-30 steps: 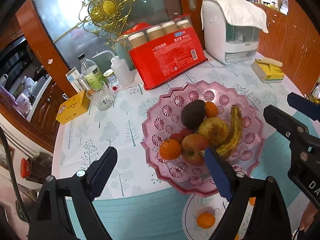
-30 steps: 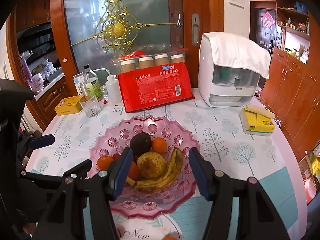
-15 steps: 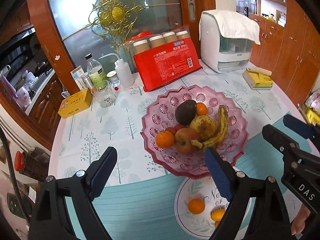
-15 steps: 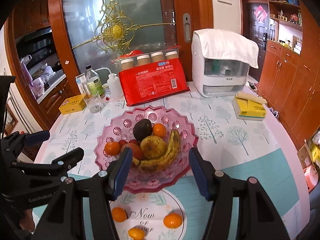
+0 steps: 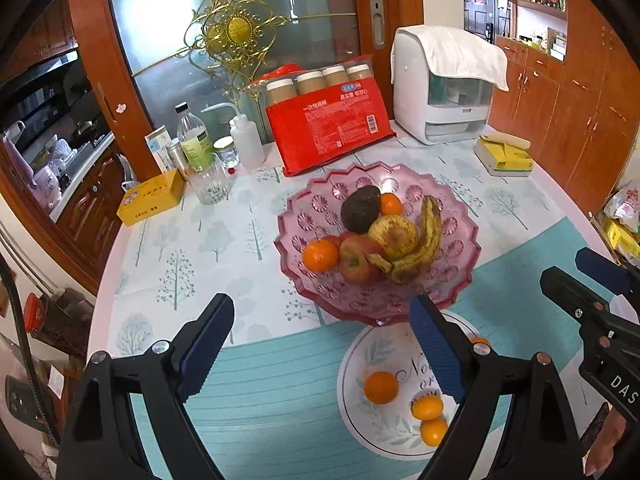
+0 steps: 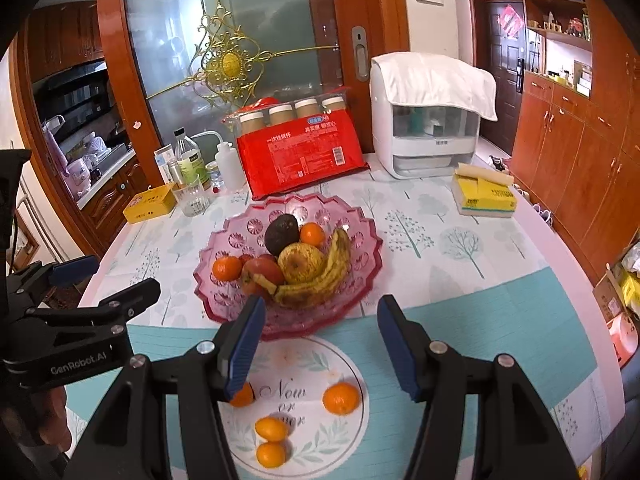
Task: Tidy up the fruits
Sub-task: 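Grasp an orange on the plate with the left gripper while the right grasps another orange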
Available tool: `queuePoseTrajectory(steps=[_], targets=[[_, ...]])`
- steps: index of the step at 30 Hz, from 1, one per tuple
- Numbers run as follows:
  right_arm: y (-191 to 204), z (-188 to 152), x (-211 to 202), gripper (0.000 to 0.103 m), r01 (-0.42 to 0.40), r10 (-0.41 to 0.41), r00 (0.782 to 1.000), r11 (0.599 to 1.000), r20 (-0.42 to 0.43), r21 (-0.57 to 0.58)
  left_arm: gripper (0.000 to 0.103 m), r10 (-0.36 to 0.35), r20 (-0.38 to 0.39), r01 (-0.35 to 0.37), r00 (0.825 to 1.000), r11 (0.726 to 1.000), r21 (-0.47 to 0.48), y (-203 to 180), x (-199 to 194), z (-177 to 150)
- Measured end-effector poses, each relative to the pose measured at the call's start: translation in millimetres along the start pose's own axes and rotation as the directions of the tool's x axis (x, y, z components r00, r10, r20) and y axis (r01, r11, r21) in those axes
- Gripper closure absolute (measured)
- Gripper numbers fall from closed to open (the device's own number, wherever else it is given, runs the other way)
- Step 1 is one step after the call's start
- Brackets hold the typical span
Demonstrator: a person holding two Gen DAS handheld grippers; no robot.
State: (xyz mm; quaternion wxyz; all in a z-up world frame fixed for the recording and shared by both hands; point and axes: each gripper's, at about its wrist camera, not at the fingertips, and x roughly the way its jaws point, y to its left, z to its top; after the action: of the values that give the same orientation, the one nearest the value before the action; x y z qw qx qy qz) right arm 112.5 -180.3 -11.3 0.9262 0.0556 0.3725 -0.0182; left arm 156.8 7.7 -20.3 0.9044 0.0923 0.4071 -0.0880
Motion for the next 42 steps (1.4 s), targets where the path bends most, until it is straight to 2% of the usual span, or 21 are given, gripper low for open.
queuePoseTrajectory(steps=[9,19,30,39,42], targets=[[-37,-37,8,0.044,0.019,-0.013,0.996,0.997,-0.089,0.072,0.014,-0.019,-0.035,0.020,0.999,1.000,0.010,-11,11,-29],[-66,-79,32,0.044,0.033,-0.002,0.981,0.987,-0.195,0.156,0.014,-0.041,-0.133,0.046,0.990,0.998,0.034,-20,47,-66],[-52,-108,68,0.044,0.001,0.037,0.960,0.991,-0.278,0.137,0.014,-0.044,-0.242,0.051,0.969,0.998,0.023,-29,96,-92],[-42,-111,97,0.044,-0.030,0.073,0.944,0.990,-0.321,0.135,0.015,-0.090,-0.299,0.092,0.950,0.996,-0.009,-32,119,-97],[-39,-110,103,0.044,-0.041,0.082,0.942,0.991,-0.327,0.130,0.021,-0.107,-0.315,0.108,0.943,0.994,-0.015,-35,124,-98]])
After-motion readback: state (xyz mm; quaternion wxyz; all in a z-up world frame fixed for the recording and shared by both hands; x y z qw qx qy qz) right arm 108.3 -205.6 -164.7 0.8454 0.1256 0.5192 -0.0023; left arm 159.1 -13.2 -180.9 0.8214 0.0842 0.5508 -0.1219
